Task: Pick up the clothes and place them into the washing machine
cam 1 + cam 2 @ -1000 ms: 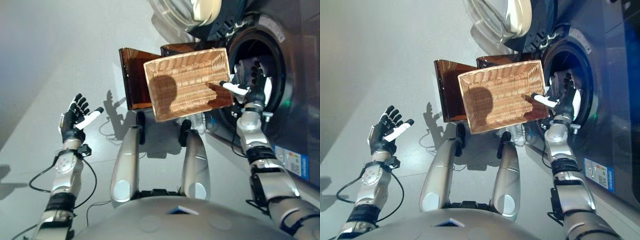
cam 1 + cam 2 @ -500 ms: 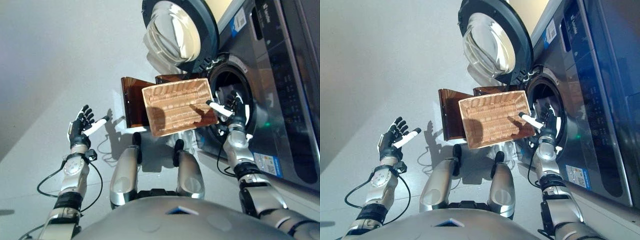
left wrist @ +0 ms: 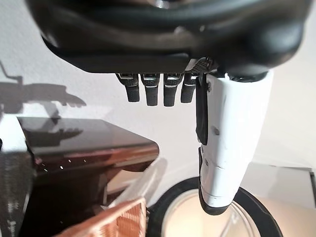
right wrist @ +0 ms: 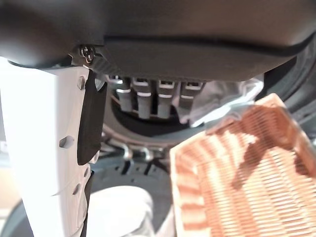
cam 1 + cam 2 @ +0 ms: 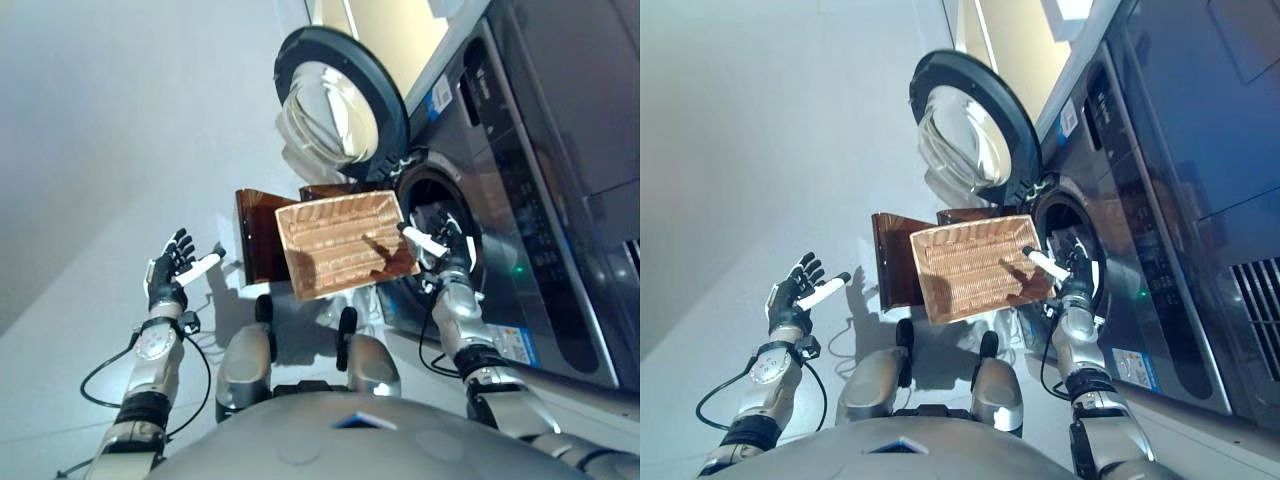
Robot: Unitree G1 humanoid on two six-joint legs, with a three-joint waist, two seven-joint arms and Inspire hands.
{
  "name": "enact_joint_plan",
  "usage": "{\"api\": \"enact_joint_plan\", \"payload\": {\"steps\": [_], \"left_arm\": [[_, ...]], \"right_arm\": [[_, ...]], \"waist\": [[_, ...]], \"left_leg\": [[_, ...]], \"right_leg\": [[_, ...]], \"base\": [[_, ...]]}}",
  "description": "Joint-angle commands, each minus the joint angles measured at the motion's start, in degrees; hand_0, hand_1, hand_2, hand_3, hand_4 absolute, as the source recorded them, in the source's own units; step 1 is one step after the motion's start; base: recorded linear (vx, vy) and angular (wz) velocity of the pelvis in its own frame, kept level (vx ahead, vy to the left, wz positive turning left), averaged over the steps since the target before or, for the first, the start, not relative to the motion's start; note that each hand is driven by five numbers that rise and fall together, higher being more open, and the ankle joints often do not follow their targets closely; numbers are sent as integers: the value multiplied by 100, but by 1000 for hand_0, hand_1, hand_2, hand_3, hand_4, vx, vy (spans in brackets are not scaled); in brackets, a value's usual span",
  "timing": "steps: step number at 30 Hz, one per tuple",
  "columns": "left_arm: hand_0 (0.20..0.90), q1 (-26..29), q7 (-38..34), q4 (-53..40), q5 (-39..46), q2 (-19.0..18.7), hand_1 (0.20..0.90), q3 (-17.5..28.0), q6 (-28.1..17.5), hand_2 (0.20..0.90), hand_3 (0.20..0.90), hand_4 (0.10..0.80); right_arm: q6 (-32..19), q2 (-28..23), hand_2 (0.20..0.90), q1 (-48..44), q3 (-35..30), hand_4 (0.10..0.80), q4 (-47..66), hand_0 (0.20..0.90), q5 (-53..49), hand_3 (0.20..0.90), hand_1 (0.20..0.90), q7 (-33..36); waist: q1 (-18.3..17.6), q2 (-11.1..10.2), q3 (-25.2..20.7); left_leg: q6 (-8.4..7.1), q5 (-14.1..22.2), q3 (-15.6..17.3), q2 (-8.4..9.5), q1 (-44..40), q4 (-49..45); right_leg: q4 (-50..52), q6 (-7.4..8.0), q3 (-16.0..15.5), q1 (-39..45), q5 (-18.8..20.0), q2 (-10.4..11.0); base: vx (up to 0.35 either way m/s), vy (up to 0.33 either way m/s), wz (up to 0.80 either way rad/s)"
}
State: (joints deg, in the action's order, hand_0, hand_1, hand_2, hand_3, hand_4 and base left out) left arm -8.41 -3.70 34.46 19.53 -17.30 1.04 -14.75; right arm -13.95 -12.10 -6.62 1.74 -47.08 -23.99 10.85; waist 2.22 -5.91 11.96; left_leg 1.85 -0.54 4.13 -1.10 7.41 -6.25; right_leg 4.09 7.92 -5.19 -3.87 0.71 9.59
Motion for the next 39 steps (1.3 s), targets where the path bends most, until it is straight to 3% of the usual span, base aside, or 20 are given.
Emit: {"api": "enact_joint_plan", "payload": {"steps": [1, 9, 15, 17, 20, 23, 27, 28, 34, 36, 39], "left_arm": [[900, 2, -51, -17, -254, 27, 900, -13, -266, 900, 900, 800], [900, -114, -107, 319, -271, 50, 900, 148, -215, 900, 900, 800], [900, -297, 8, 228, -346, 86, 900, 111, -197, 900, 900, 800], [900, -154, 52, 265, -323, 62, 900, -2, -179, 900, 900, 800], [900, -234, 75, 238, -303, 89, 900, -12, -192, 900, 900, 800], [900, -345, 44, 273, -324, 130, 900, 22, -179, 900, 900, 800], [900, -334, 36, 66, -227, 216, 900, -1, -248, 900, 900, 800], [900, -304, 44, 68, -190, 235, 900, 6, -261, 900, 900, 800], [900, -277, 103, 85, -78, 211, 900, 18, -264, 900, 900, 800], [900, -233, 80, 68, -46, 163, 900, 23, -281, 900, 900, 800], [900, -49, 56, 105, -69, 86, 900, -61, -278, 900, 900, 800]], "right_arm": [[-393, -180, 900, 65, -30, 800, 35, 900, -205, 900, 900, -133], [-248, -211, 900, 309, 165, 800, 247, 900, -10, 900, 900, -311], [-239, -260, 900, 631, 19, 800, 282, 900, 0, 900, 900, -387], [-285, -299, 900, 754, -132, 800, 381, 900, -78, 900, 900, -334], [-299, -313, 900, 820, -135, 800, 413, 900, -58, 900, 900, -326], [-286, -306, 900, 873, -85, 800, 504, 900, -14, 900, 900, -328], [-302, -411, 900, 831, -31, 800, 610, 900, 43, 900, 900, -390], [-307, -430, 900, 794, -47, 800, 588, 900, 41, 900, 900, -401], [-316, -429, 900, 738, -152, 800, 434, 900, -38, 900, 900, -386], [-331, -445, 900, 736, -245, 800, 389, 900, -87, 900, 900, -364], [-371, -461, 900, 731, -429, 800, 342, 900, -215, 900, 900, -279]], "waist": [[10, 144, -559], [76, 109, -809], [25, 97, -860], [-111, 93, -792], [-116, 133, -809], [-109, 160, -915], [95, 74, -814], [89, 89, -790], [43, 131, -792], [0, 143, -732], [-172, 163, -674]], "left_leg": [[-265, 167, -178, -21, -230, 175], [-296, 270, -64, -176, -838, 261], [-395, 182, -42, -333, -1066, 400], [-477, -133, 532, -498, -868, 396], [-487, -190, 645, -550, -861, 440], [-438, -130, 518, -543, -955, 578], [-362, 252, -1003, 75, -653, 14], [-337, 290, -1089, 140, -596, -30], [-236, 398, -856, 145, -650, -160], [-268, 410, -729, 132, -627, -263], [-269, 344, 94, -49, -472, -275]], "right_leg": [[-6, -63, 48, -136, 146, -160], [-57, -116, 163, 365, -57, -327], [55, -179, 46, 585, -237, -425], [107, -163, -239, 645, -280, -356], [148, -178, -307, 581, -304, -385], [99, -186, -265, 534, -328, -458], [108, -252, 113, 405, -218, -501], [129, -263, 139, 393, -222, -517], [215, -244, 185, 503, -353, -493], [237, -228, 118, 540, -359, -431], [348, -183, -126, 477, -322, -281]], "base": [[107, -9, -12], [80, -42, -13], [33, -51, 0], [-96, 3, 31], [-42, -11, 58], [7, -35, -2], [-13, -15, -30], [-21, 33, -35], [51, 63, -3], [-5, 84, -1], [-74, 121, 16]]}}
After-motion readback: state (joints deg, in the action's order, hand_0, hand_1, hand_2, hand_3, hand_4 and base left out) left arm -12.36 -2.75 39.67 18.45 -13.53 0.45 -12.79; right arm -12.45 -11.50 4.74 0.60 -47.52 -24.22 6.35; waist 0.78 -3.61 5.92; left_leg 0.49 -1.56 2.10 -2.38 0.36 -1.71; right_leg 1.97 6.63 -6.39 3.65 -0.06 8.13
